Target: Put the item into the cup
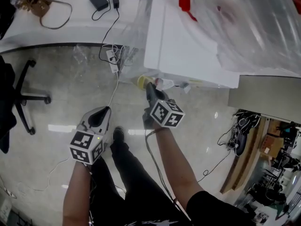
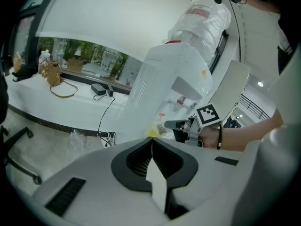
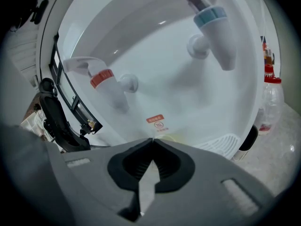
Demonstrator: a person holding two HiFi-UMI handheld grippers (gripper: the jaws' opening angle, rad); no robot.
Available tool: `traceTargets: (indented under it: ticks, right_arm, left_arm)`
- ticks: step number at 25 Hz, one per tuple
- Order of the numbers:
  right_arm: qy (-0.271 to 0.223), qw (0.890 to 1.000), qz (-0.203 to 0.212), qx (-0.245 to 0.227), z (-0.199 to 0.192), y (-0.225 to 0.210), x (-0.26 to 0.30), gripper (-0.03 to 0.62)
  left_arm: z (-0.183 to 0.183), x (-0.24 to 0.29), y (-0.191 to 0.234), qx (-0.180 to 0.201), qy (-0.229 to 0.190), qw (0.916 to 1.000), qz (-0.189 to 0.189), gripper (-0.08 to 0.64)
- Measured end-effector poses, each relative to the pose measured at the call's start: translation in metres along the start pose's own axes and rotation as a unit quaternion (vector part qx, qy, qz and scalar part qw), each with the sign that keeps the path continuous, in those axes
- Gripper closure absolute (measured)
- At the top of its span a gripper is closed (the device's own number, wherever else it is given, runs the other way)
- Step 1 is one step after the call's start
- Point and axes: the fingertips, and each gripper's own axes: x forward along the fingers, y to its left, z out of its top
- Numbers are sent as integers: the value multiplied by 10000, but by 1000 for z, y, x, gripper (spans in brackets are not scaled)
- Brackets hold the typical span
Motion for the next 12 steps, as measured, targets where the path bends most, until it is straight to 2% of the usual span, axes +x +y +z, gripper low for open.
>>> traceTargets:
  ticks: [12]
  right_arm:
    - [186, 9971, -344, -659, -12, -8, 22, 591]
  left_arm:
    - [-14, 4, 7, -95, 106, 9999, -32, 554]
